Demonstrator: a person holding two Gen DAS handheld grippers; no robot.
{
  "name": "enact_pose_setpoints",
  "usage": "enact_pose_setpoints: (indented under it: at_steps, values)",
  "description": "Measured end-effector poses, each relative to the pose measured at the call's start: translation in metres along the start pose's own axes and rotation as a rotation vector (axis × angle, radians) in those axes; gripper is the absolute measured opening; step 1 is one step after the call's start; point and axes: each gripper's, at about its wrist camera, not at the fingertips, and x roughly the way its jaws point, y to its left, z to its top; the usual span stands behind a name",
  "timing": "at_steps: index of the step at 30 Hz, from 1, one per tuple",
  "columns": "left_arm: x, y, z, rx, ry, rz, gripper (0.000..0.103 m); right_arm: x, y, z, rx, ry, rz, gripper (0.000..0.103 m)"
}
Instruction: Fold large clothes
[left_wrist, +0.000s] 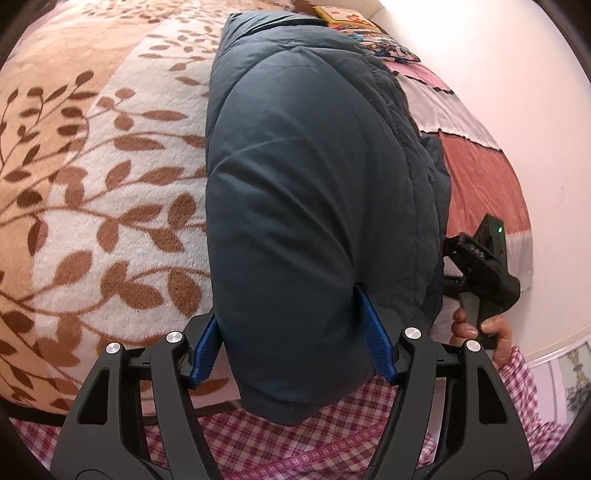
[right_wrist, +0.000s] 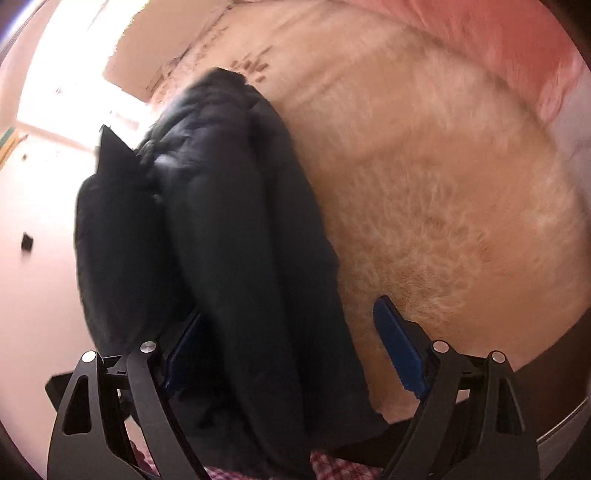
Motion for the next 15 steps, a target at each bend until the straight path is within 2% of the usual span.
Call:
enact_pose_setpoints:
  at_steps: [1,2,3,5,9,15]
  values:
    - [-0.001,-0.001,0.000,0.013,-0.005,0.006,0.066,0.000,0.002,0.000,-0.032,0.006,0.016,0.060]
    - [-0.003,-0.002,0.000,0.027,-0.012,0.011,0.065,0.003,0.004,-0.001,-0.044,0.032,0.068,0.043]
    - [-0.005,-0.003,0.001,0.041,-0.019,0.014,0.064,0.003,0.005,-0.001,-0.038,0.033,0.078,0.042]
    - [-0.010,-0.007,0.003,0.076,-0.041,0.033,0.062,0.001,0.012,0.000,-0.089,0.023,0.067,0.031]
    - [-0.027,-0.004,0.014,0.142,-0.106,0.082,0.057,-0.002,0.029,-0.002,-0.186,0.005,0.074,0.024]
    - [-0.060,0.027,0.035,0.125,-0.186,0.147,0.056,0.014,0.071,-0.007,-0.277,-0.009,0.075,0.023]
